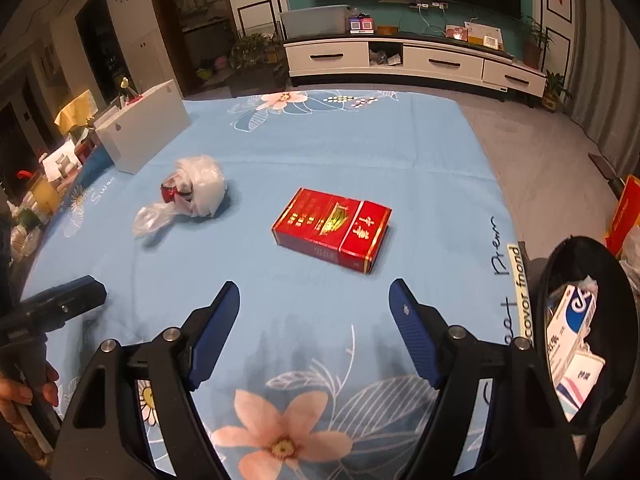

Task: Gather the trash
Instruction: 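Move both tools back over the table toward the red cigarette pack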

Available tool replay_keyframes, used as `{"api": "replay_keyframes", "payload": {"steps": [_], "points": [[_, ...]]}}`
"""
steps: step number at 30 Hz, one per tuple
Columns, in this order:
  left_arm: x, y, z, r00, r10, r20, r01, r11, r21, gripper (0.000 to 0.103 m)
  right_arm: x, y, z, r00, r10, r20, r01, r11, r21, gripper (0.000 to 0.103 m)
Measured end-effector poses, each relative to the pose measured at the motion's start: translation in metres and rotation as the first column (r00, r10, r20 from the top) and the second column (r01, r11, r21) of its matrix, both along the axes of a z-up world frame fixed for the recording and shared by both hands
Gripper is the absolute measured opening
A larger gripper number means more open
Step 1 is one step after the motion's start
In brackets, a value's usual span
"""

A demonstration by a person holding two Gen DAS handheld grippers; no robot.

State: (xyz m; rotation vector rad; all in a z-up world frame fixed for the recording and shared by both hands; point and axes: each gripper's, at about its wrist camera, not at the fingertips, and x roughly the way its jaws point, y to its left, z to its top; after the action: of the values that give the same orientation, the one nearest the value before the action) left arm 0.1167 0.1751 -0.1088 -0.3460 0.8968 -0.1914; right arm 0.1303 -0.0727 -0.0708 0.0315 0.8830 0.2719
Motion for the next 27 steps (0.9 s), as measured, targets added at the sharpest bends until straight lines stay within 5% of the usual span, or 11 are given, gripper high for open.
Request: {"api": "replay_keyframes", "payload": {"steps": [15,27], "points": [[0.022,-0.001,0.007,1.0,-0.005,0.026,0.004,0.998,0.055,0.099,0.025,0.008,-0.008,0.999,0.049,0.012,-0.048,0.996,-0.075,0.076],[0.056,0.0,0.012,0.997,0.013,0.074,-0.02,0.994,0.105,0.099,0.056,0.012,-0.016,0.99,0.135,0.05,-0.128,0.985,-0.116,0.089]]}}
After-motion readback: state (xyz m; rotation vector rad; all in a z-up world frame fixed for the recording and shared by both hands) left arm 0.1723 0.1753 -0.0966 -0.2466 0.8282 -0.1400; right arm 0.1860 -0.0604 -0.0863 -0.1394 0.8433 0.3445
